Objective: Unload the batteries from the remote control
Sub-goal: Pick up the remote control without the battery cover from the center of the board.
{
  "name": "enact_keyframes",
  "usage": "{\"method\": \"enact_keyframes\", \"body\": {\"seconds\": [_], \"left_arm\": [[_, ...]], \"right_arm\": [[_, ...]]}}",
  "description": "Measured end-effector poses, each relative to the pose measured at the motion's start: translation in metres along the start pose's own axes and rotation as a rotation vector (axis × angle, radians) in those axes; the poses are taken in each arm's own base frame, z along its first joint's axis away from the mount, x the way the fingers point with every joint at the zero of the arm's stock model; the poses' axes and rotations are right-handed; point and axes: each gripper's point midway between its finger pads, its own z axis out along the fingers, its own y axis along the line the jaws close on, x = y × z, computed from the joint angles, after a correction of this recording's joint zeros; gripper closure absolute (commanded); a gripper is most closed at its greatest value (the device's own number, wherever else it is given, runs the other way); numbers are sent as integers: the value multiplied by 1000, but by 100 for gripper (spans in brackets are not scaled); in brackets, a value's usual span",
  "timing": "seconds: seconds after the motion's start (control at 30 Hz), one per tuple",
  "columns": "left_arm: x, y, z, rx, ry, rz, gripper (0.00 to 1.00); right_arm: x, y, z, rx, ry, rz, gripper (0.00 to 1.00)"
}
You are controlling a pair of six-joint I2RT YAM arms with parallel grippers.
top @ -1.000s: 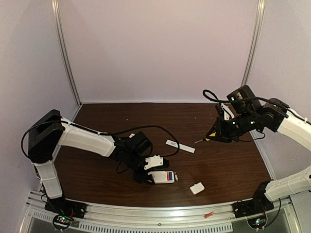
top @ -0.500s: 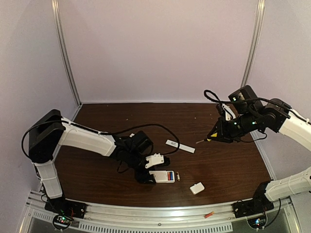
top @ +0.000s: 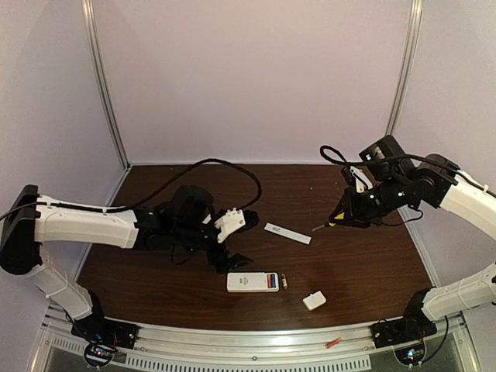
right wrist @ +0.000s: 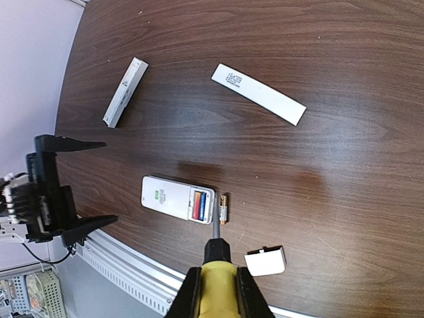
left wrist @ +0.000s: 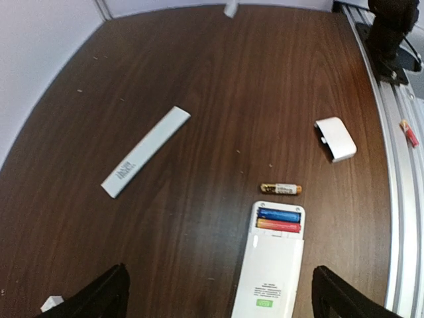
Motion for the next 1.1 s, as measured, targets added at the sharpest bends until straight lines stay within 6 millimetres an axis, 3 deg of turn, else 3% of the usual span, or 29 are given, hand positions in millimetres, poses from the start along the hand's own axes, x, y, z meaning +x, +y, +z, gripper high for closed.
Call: {"method": "enact_keyframes", "body": {"seconds": [0.13, 0.23, 0.4, 0.57, 0.7, 1.1], "left_arm": [[-6, 20, -33, -132, -136, -24, 3], [-2, 32, -39, -148, -182, -60, 3], [31, 42, -40, -118, -213, -119, 3], [70, 20, -33, -55, -184, -99, 3], [86, 6, -25, 1, -185, -71, 3], [112, -14, 4, 120, -175, -10, 4]], "right_arm": [[-1, 0, 3, 10, 12, -4, 100], [-2, 1, 6, 19, 22, -7, 100], [-3, 1, 11, 29, 35, -10, 100], [-2, 1, 12, 40, 46, -8, 100], [-2, 0, 12, 42, 49, -2, 100], [-2, 0, 12, 43, 49, 36, 100]]}}
